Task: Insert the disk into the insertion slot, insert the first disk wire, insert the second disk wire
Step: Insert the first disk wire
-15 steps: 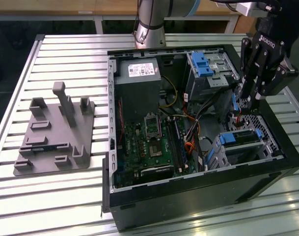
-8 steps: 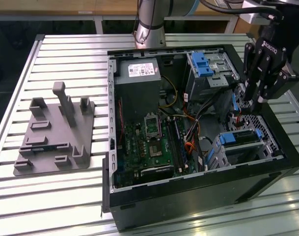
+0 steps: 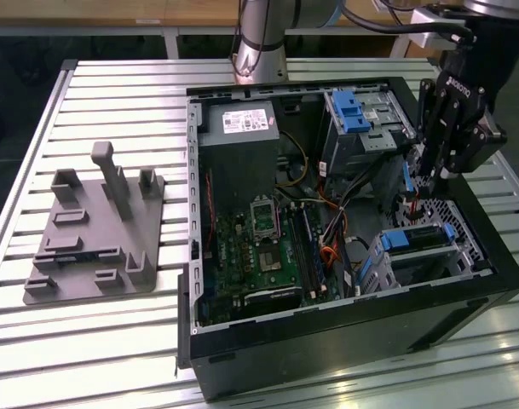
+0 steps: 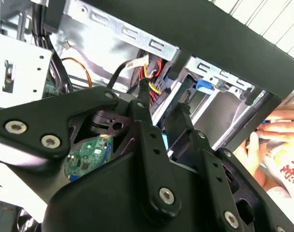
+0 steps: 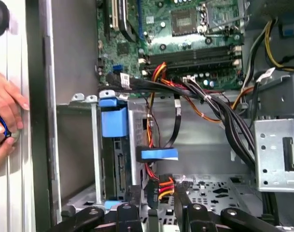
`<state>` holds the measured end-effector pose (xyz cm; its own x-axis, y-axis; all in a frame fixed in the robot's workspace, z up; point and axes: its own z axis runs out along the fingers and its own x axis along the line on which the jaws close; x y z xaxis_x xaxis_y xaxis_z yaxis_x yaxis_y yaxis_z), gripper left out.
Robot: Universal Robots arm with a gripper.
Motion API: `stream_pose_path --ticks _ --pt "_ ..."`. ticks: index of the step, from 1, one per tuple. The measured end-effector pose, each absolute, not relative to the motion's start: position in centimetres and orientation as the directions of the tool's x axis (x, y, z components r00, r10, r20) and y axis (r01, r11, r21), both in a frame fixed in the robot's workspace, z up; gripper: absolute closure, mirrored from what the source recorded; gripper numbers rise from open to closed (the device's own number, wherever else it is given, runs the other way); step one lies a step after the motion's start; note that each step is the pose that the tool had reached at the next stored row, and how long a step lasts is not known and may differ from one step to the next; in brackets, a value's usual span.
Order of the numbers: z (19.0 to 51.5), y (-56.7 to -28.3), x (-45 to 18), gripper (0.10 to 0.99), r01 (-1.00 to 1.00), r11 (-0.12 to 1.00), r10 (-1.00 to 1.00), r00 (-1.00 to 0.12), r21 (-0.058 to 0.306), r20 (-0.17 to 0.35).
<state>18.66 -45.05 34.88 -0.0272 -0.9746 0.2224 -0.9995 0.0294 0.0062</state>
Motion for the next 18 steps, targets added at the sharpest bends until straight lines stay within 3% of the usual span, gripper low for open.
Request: stream_pose_path --ticks 5,9,18 --pt "34.61 -44.85 17.97 0.678 -0.999 0.029 -0.971 -0.036 -0.033 0.236" --pt "34.53 -44.73 17.70 0.678 -0.999 0.025 -0.959 -0.035 -0.037 0.280" --pt "34.21 -44.67 17.69 0.678 -0.999 0.018 -0.959 -0.031 -0.049 0.282"
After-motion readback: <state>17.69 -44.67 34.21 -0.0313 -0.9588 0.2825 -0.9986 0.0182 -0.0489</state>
